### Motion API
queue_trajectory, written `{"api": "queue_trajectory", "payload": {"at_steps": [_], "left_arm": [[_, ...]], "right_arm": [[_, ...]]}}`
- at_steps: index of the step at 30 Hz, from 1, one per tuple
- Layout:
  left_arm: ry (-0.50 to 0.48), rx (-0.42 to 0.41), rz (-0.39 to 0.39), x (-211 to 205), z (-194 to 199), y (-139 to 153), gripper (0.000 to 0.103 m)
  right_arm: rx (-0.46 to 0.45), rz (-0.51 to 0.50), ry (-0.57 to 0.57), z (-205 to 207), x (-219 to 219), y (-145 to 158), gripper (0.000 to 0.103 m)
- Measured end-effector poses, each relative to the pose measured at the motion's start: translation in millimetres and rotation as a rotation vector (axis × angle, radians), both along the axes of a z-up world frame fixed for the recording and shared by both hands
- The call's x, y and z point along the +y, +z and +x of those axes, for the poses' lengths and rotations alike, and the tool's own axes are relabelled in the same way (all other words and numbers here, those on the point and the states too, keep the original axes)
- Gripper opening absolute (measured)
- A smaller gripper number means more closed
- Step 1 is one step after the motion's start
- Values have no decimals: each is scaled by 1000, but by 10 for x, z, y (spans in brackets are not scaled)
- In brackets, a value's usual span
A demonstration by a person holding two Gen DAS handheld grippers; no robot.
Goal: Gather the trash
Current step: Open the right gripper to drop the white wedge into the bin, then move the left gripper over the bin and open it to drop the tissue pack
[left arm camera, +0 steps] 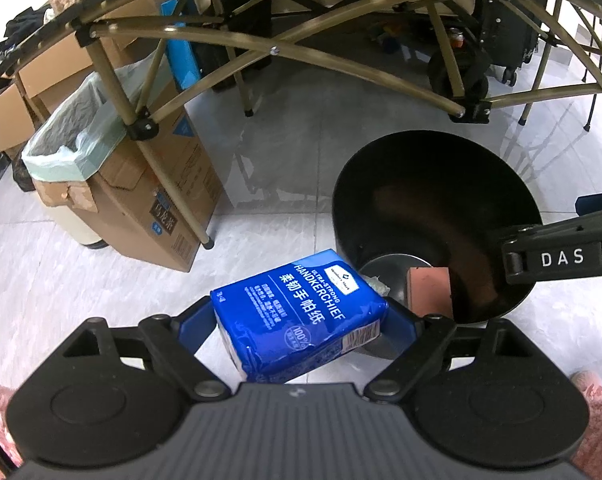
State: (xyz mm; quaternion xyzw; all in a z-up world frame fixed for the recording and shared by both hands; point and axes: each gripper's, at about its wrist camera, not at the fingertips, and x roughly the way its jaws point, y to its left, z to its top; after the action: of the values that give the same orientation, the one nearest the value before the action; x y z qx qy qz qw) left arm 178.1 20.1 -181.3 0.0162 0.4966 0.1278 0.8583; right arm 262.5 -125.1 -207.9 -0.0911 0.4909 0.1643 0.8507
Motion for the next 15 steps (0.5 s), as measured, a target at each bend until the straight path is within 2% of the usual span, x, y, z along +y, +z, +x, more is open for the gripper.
{"api": "queue_trajectory", "payload": {"at_steps": [15], "left_arm": [[-90,-38,29,-319,164,82,87]], "right_arm": [[-24,15,-92,31,-430,112,103]]}}
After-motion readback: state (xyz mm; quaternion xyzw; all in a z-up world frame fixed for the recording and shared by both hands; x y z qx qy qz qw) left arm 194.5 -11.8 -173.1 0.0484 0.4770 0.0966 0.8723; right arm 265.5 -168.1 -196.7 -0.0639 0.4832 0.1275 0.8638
